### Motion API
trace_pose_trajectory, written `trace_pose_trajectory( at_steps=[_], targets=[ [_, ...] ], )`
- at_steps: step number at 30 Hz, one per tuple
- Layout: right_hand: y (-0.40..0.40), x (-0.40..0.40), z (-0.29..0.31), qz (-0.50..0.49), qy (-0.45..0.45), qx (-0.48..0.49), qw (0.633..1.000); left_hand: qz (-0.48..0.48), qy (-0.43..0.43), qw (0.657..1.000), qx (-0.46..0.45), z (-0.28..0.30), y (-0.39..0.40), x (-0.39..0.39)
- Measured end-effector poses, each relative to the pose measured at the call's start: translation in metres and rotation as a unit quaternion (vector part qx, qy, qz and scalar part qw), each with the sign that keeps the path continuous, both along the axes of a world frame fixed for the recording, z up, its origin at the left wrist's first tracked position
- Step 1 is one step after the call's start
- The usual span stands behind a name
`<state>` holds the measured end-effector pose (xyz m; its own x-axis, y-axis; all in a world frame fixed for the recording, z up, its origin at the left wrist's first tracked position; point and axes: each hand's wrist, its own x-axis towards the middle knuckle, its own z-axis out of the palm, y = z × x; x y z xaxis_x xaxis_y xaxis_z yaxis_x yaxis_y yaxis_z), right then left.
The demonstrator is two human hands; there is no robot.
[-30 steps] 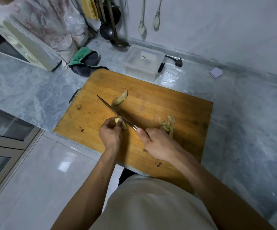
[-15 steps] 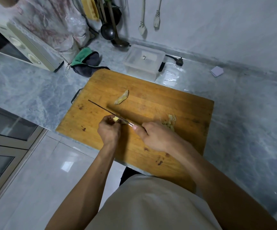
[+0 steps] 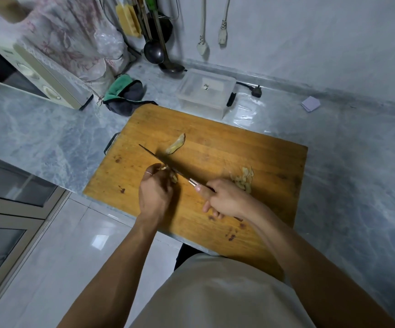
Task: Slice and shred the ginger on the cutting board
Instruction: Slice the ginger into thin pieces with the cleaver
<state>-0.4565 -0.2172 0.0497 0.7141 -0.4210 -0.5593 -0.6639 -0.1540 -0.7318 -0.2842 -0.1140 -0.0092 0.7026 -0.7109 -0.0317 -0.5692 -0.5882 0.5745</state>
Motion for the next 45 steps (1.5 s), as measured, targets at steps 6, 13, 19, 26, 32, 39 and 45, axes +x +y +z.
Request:
trace_pose_trajectory(
  at_steps=[6,13,19,26,32,39,45],
  targets=[
    [-0.003,0.009,-0.001,-0.025,0.041,-0.023,0.999,-0.156,-0.152,0.976,-0.006,-0.014,0.015,0.013],
    [0.008,0.007,0.011,0.001,0.018,-0.076,0.997,-0.262,-0.191,0.946,-0.008,-0.020,0.019,0.033],
    [0.013,0.006,0.019,0.010,0.011,-0.090,0.996,-0.260,-0.206,0.943,-0.030,-0.027,0.024,0.032],
    [0.014,0.010,0.025,0.006,0.011,-0.083,0.996,-0.250,-0.203,0.946,-0.028,-0.032,0.025,0.031],
    [0.018,0.013,0.024,0.007,0.015,-0.087,0.996,-0.250,-0.213,0.943,-0.050,-0.033,0.025,0.032],
    [0.017,0.012,0.020,-0.001,0.007,-0.076,0.997,-0.235,-0.207,0.947,-0.068,-0.038,0.025,0.031],
    [0.019,0.012,0.017,-0.005,0.015,-0.073,0.997,-0.235,-0.218,0.944,-0.080,-0.040,0.023,0.032]
  ],
)
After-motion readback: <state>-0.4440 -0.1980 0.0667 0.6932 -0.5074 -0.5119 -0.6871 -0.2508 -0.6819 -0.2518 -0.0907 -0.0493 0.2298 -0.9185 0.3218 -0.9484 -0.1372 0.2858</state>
